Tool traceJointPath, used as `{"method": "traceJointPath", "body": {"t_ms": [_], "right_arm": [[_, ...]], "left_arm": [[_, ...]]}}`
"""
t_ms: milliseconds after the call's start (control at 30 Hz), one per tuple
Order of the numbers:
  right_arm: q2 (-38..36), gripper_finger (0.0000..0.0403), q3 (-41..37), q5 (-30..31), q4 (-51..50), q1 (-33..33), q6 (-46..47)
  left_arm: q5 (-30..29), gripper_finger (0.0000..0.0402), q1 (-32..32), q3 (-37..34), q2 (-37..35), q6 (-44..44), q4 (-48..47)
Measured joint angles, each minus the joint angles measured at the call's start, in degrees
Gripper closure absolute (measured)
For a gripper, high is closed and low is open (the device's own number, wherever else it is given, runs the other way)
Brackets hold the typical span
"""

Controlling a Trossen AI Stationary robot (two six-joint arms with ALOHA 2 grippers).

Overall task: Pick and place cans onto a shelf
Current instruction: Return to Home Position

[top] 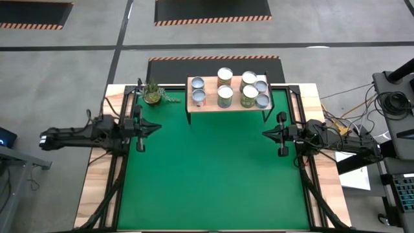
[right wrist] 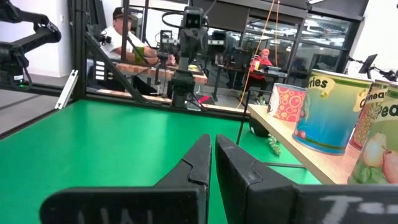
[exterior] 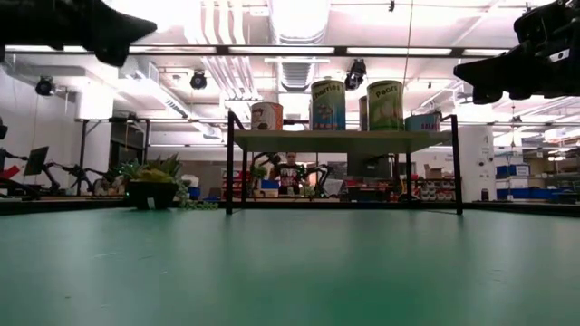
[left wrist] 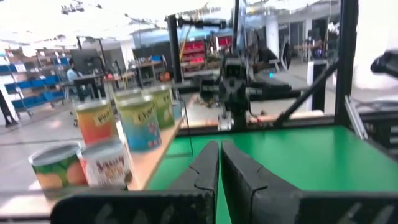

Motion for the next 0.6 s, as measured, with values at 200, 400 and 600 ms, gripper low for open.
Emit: {"method": "traceJointPath", "body": {"t_ms": [200,400,600], "right_arm": [[0.0,0.039,0.0,0.0,0.0,0.0,0.0],[0.0,0.039,0.0,0.0,0.0,0.0,0.0],[0.0,0.039,0.0,0.0,0.0,0.0,0.0]], "left_arm": [[0.0,0.0402,0.0,4.8,0.9,0.0,-0.1],[0.0,0.0402,0.0,11.2,2.4,0.0,-0.1],[-0.1,0.0402,0.0,19.0,4.4,2.0,-0.7]]}}
